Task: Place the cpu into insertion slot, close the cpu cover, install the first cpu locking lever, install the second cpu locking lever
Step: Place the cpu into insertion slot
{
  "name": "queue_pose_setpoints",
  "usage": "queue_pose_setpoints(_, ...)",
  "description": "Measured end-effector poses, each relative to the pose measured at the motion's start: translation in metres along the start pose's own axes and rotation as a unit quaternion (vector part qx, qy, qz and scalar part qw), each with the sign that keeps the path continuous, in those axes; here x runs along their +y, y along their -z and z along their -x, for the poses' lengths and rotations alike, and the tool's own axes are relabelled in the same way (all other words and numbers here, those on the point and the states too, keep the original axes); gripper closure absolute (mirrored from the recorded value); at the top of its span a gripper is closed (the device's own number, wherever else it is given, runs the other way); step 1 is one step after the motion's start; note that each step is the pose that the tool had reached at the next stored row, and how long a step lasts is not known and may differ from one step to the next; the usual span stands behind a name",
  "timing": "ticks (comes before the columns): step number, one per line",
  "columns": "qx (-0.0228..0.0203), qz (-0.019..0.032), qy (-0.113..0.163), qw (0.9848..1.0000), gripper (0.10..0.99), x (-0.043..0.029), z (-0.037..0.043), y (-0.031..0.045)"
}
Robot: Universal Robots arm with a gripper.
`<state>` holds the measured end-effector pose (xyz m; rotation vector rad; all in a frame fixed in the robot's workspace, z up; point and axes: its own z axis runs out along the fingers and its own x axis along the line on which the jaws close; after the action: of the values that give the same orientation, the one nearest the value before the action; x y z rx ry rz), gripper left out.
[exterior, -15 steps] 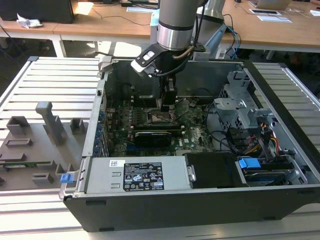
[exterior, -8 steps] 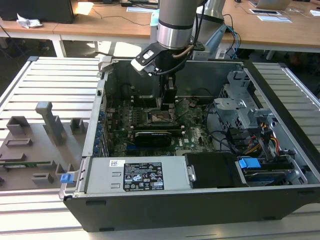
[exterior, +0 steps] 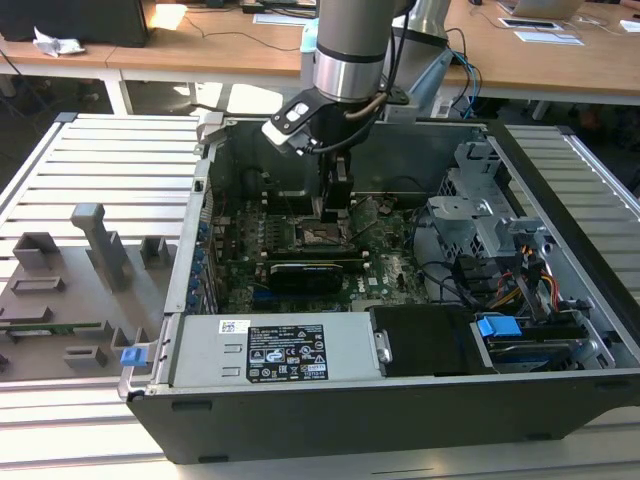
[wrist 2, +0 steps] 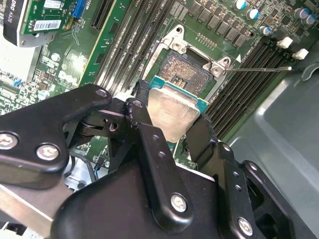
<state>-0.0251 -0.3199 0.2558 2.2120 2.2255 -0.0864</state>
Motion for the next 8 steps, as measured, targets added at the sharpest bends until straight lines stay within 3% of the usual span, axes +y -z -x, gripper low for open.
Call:
queue_pose_setpoints(2,0.0,0.0,0.0,1.0,0.541,0.0,0.0,-0.0008)
queue_pose_setpoints(5,0.0,0.0,0.0,1.0,0.541,0.0004,-0.0004,-0.0099)
queue_pose_setpoints(8,0.0,0.0,0.0,1.0,0.541,0.0005,-0.0008,-0.013)
